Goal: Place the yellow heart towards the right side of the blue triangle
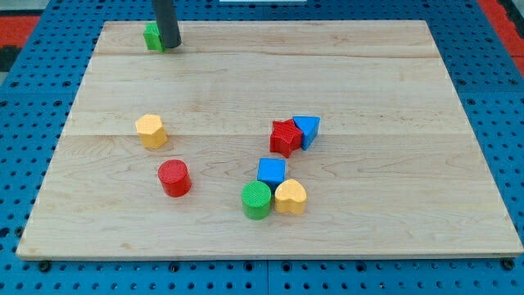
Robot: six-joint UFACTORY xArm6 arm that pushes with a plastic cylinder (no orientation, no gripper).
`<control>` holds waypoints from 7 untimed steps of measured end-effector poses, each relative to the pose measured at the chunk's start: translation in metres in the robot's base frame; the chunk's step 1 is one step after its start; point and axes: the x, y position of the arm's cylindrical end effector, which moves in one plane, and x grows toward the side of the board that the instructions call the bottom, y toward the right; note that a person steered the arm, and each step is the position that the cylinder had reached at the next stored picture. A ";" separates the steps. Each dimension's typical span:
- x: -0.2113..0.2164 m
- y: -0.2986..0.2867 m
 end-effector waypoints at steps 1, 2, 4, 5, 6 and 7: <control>0.015 0.070; 0.027 0.185; 0.259 0.342; 0.370 0.334; 0.363 0.277; 0.349 0.217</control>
